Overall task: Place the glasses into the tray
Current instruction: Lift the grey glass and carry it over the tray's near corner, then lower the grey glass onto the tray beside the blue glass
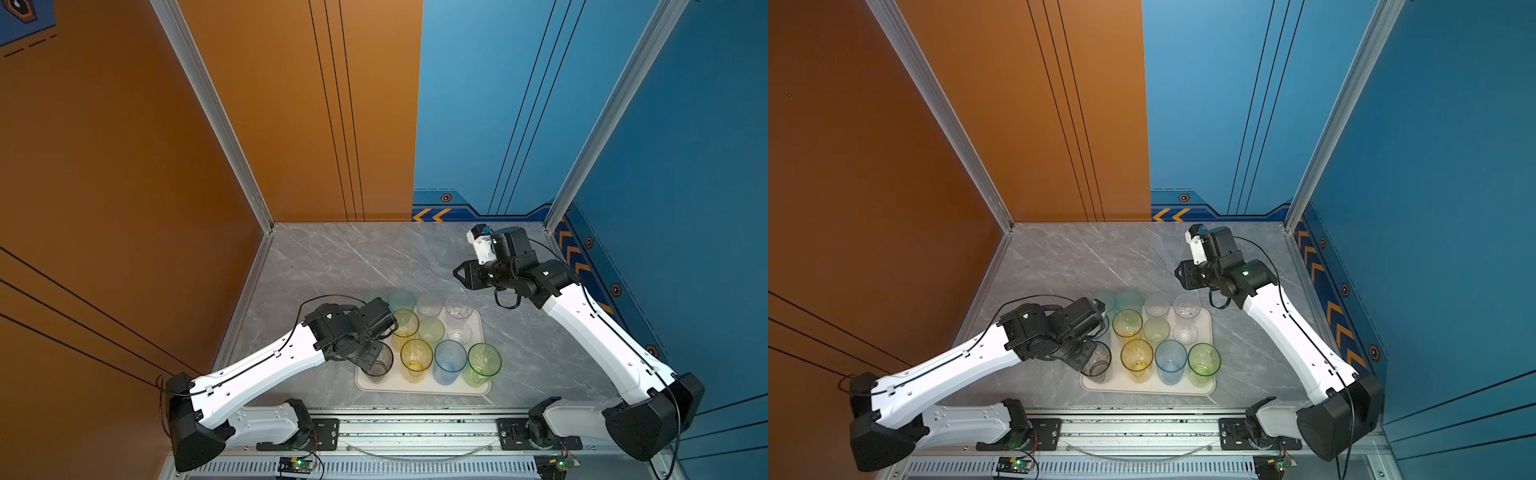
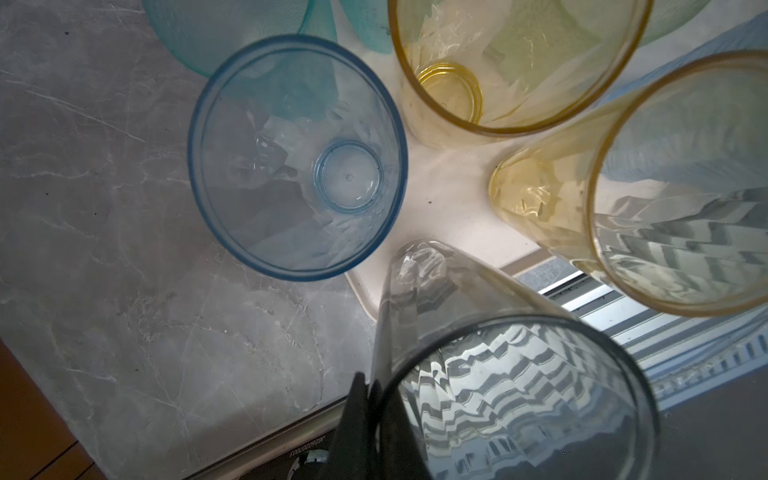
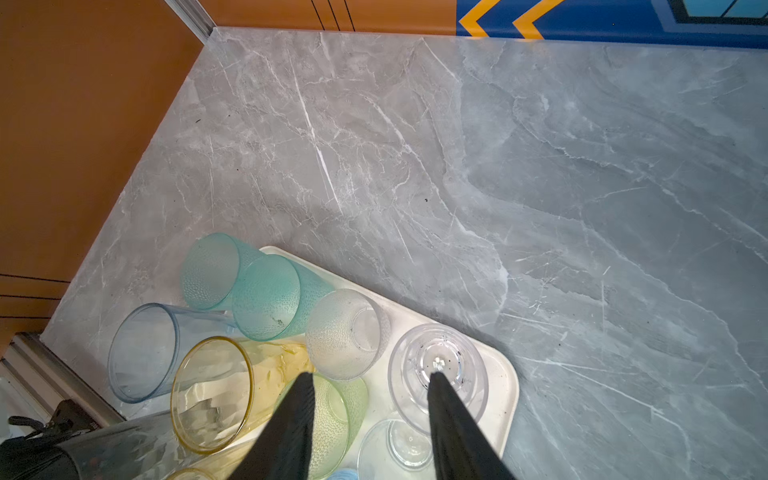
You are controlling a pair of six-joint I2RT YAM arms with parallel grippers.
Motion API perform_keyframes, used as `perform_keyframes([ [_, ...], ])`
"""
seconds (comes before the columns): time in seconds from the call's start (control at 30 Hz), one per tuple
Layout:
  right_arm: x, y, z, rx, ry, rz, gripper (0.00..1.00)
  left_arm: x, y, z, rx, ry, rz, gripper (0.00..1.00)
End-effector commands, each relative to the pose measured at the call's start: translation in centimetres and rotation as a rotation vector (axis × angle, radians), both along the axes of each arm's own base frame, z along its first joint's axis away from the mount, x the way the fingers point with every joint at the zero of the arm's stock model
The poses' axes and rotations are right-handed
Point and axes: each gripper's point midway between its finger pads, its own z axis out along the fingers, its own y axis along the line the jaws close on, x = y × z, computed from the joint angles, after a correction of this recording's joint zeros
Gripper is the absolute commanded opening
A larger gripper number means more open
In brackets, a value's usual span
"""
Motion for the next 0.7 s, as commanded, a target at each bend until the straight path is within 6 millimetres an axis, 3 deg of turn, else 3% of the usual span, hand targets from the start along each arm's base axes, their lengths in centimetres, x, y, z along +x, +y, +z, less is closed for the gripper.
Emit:
perform_keyframes([
  [0.0,0.0,-0.6,-1.1,-0.027,0.033,-0.017,0.44,0.5,0.4,-0.6,0.015,-0.014,0.018,0.0],
  [0.67,0.6,-0.6,-1.8,-0.036,0.055,-0.018,0.44,1.9,0.2,-2.2,-0.059,-0.008,0.055,0.0],
])
